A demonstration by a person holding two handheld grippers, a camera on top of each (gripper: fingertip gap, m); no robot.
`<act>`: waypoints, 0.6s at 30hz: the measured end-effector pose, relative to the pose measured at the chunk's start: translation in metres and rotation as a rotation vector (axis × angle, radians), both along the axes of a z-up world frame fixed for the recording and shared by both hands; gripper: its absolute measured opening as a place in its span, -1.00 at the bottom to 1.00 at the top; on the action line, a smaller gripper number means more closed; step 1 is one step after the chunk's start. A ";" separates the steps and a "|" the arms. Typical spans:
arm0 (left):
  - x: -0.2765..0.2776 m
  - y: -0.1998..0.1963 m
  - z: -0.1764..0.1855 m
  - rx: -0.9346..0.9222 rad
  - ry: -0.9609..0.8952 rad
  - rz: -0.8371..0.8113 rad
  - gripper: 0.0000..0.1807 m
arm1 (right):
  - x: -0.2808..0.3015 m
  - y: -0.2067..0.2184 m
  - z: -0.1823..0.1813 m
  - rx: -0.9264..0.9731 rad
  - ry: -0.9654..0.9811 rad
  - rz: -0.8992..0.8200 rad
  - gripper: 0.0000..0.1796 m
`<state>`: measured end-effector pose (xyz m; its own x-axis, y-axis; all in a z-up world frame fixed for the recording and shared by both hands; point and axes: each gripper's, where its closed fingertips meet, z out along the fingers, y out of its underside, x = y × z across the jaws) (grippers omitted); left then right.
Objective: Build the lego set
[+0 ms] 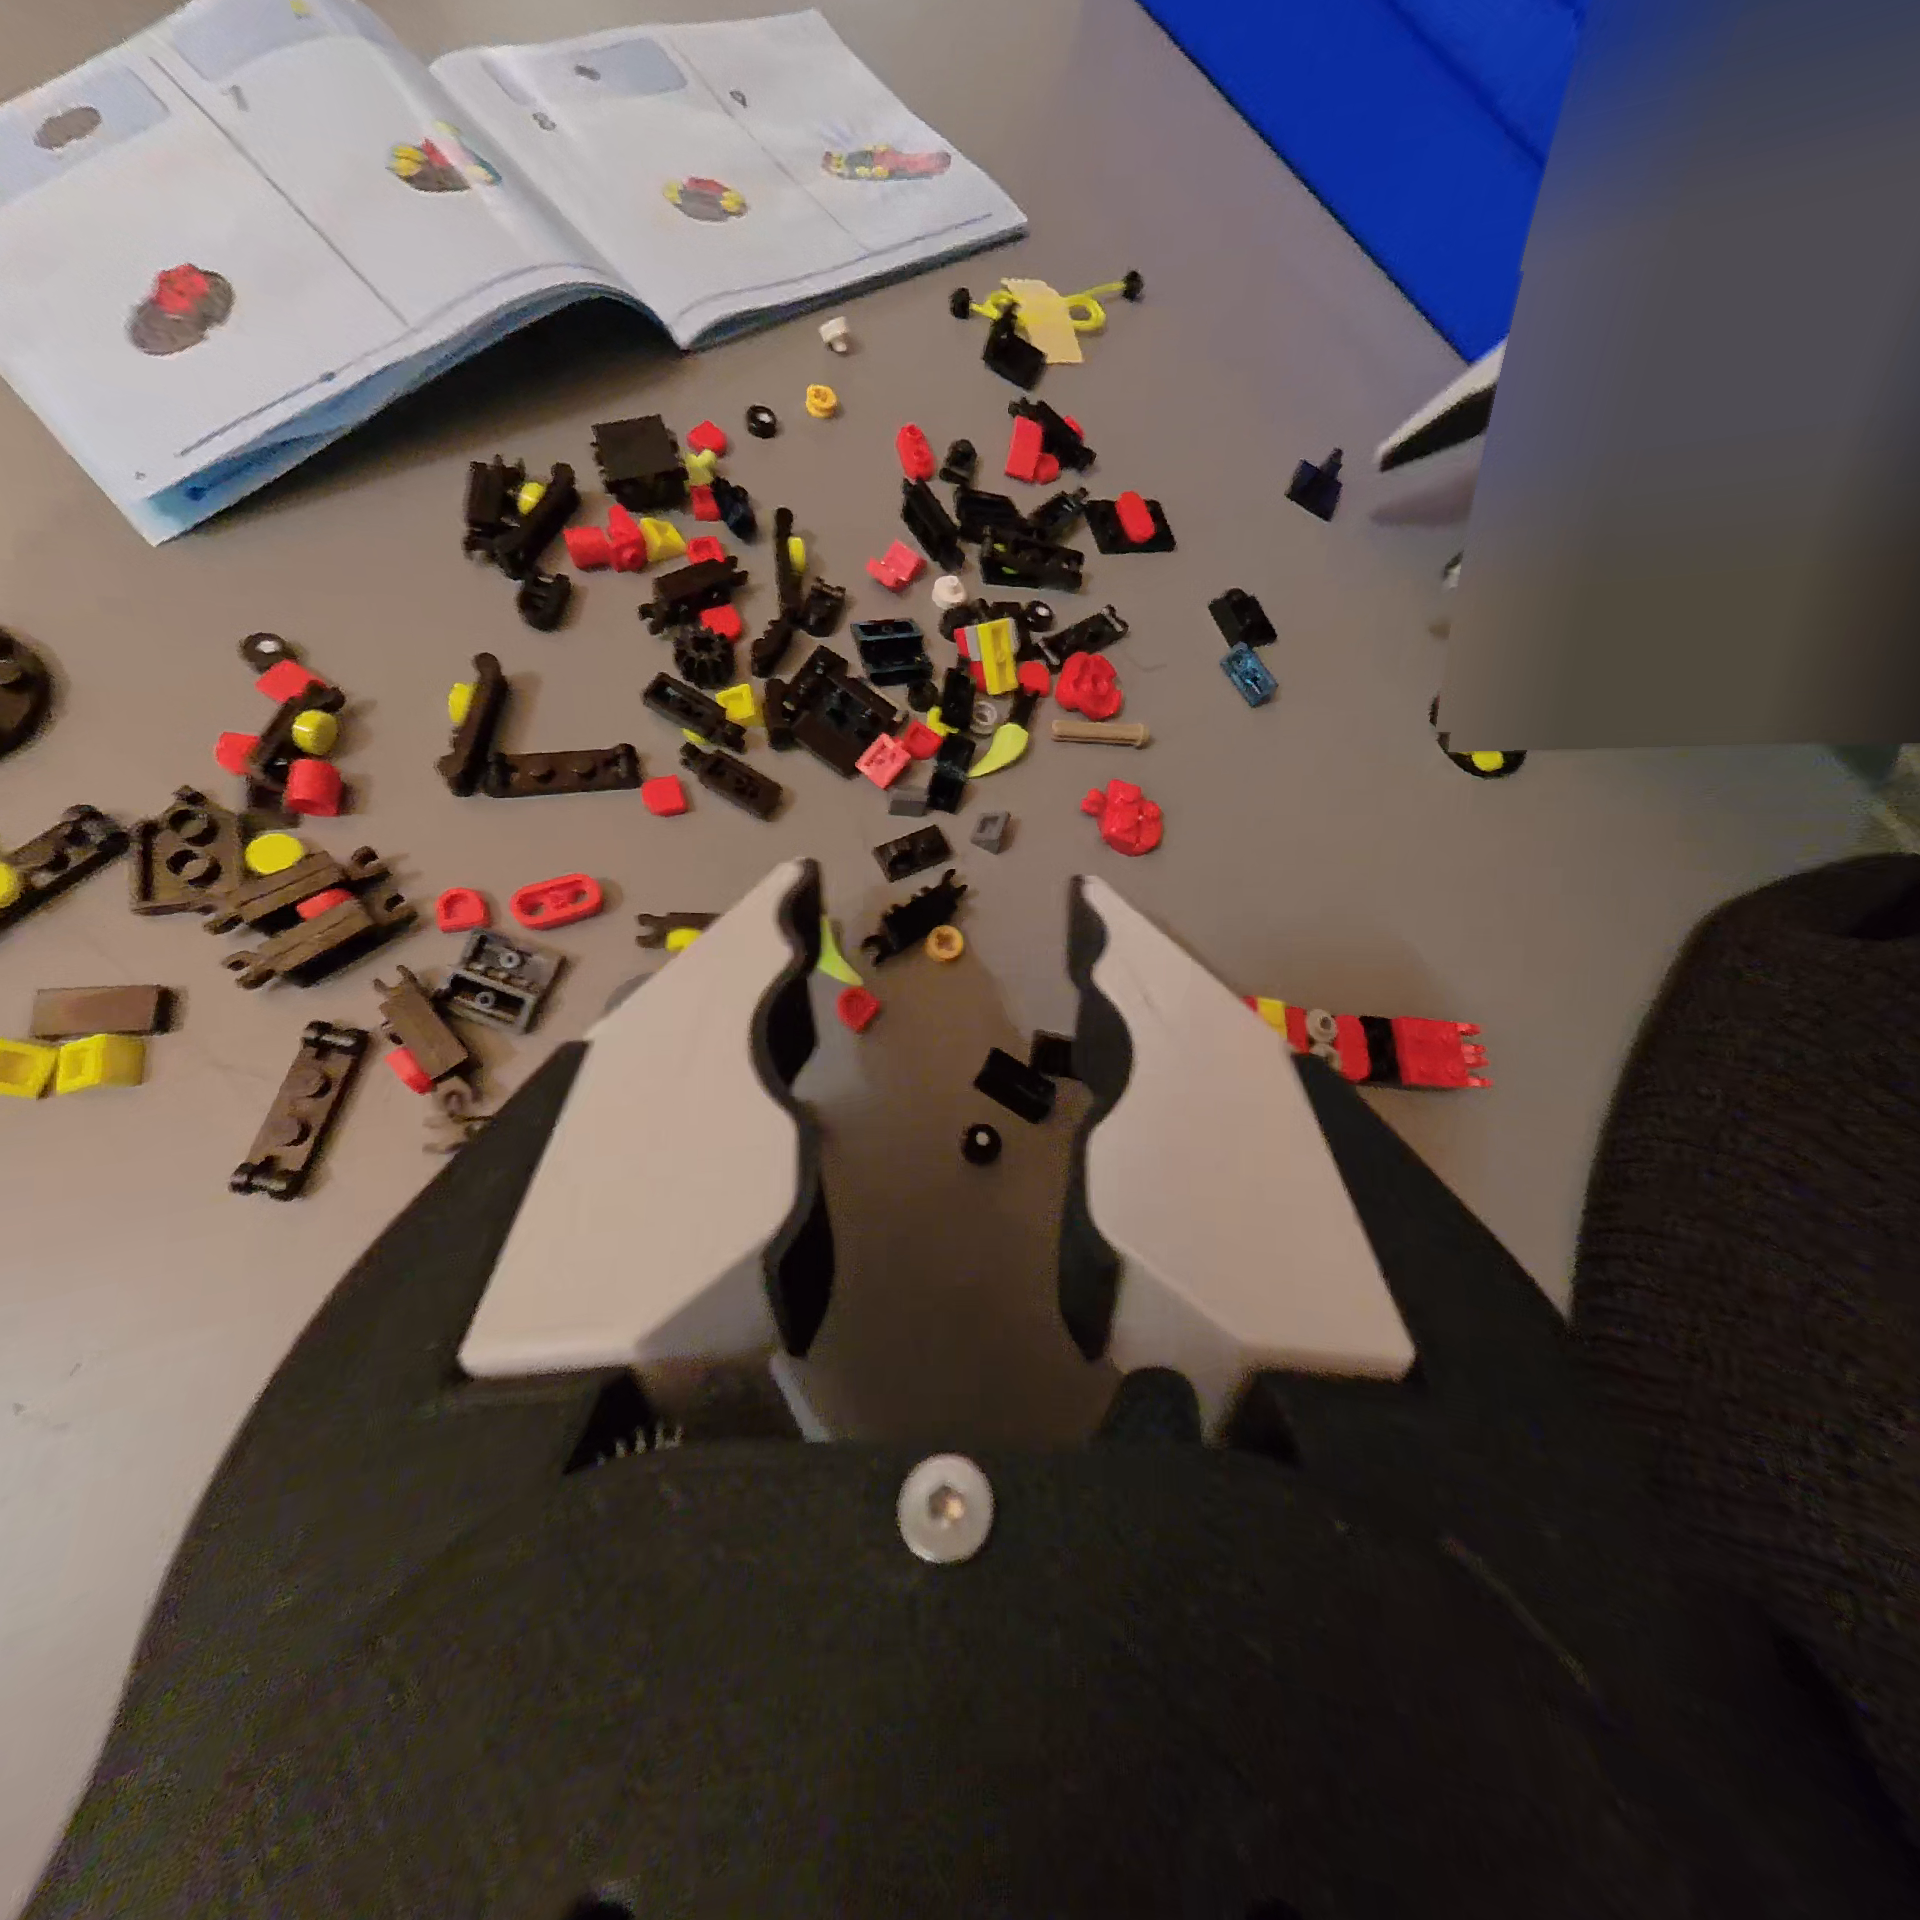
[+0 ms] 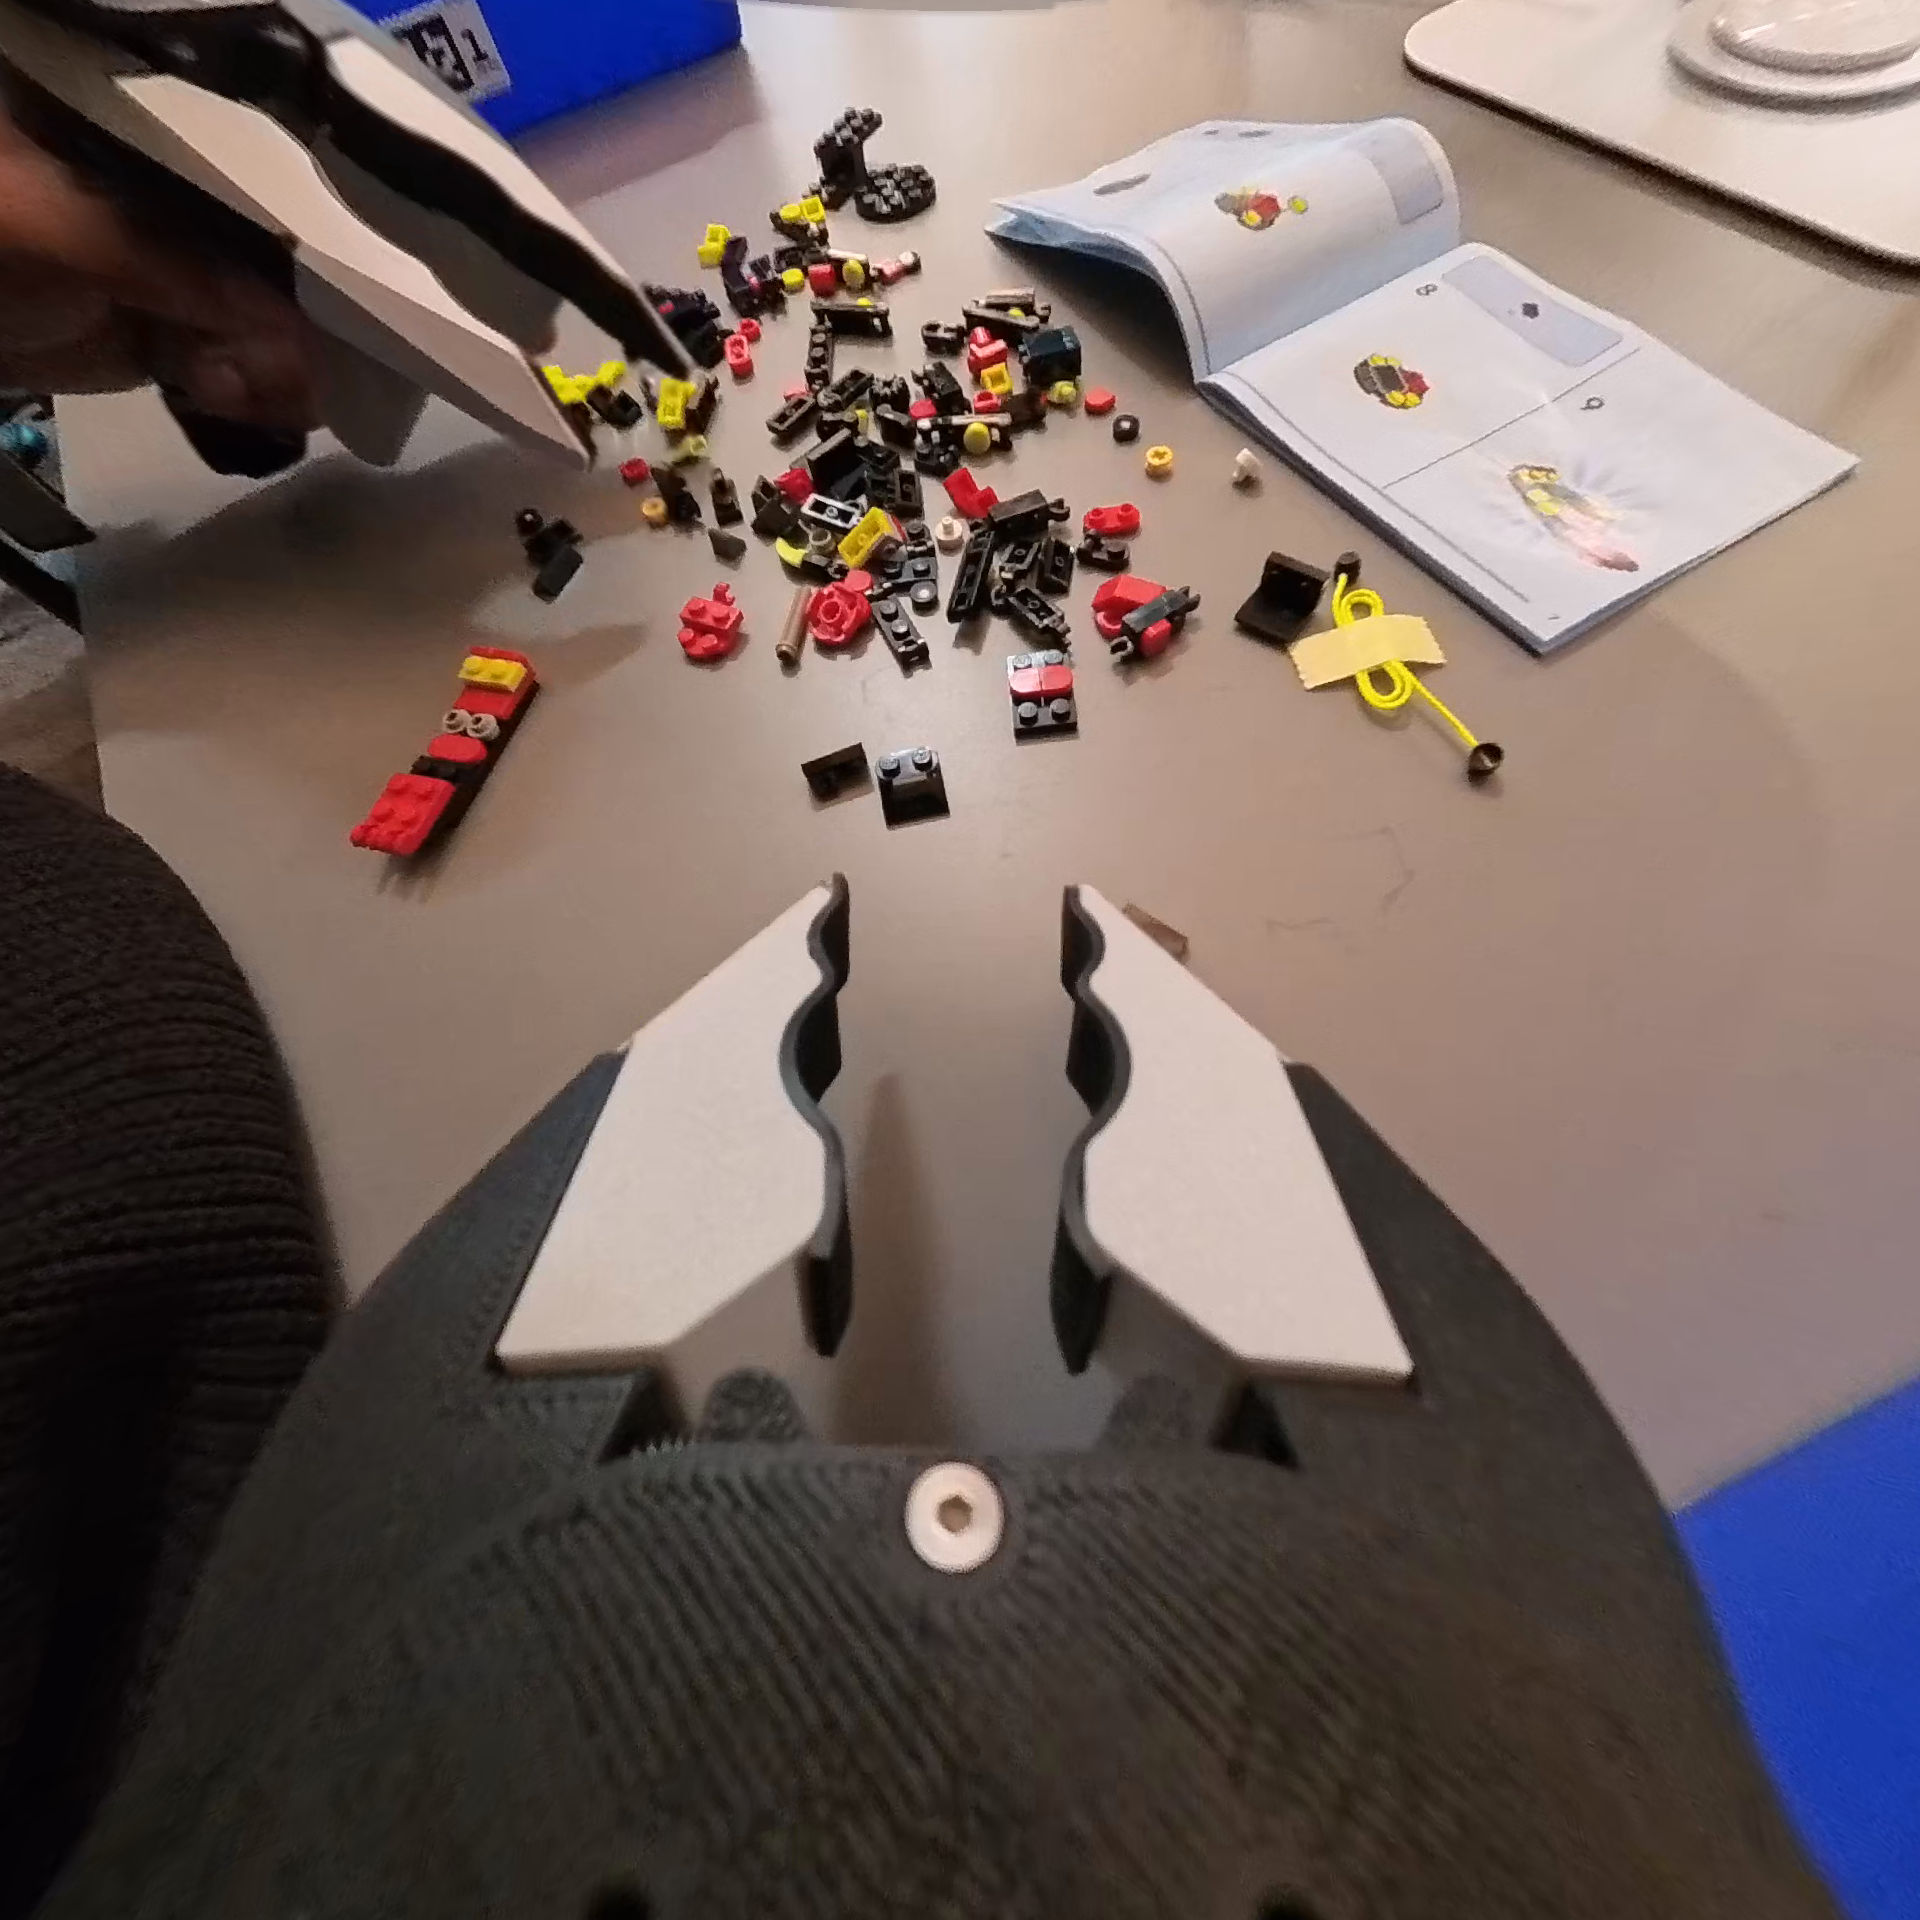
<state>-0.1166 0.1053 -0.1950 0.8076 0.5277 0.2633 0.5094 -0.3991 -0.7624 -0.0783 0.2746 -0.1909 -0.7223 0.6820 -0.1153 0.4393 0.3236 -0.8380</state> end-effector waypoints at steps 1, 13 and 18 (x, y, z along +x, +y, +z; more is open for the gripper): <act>-0.003 -0.001 0.000 -0.001 0.007 0.020 -0.37 | 0.000 -0.001 0.002 -0.008 0.010 0.004 -0.57; -0.009 -0.009 0.016 0.113 -0.020 0.061 -0.44 | 0.001 -0.003 0.003 0.008 0.036 0.020 -0.57; -0.018 -0.022 0.026 0.129 0.019 0.108 -1.00 | 0.001 -0.003 0.003 0.004 0.033 0.015 -0.54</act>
<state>-0.1342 0.0828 -0.1692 0.7534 0.5748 0.3195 0.5289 -0.2410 -0.8138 -0.0774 0.2719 -0.1875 -0.7356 0.6716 -0.0887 0.4065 0.3329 -0.8508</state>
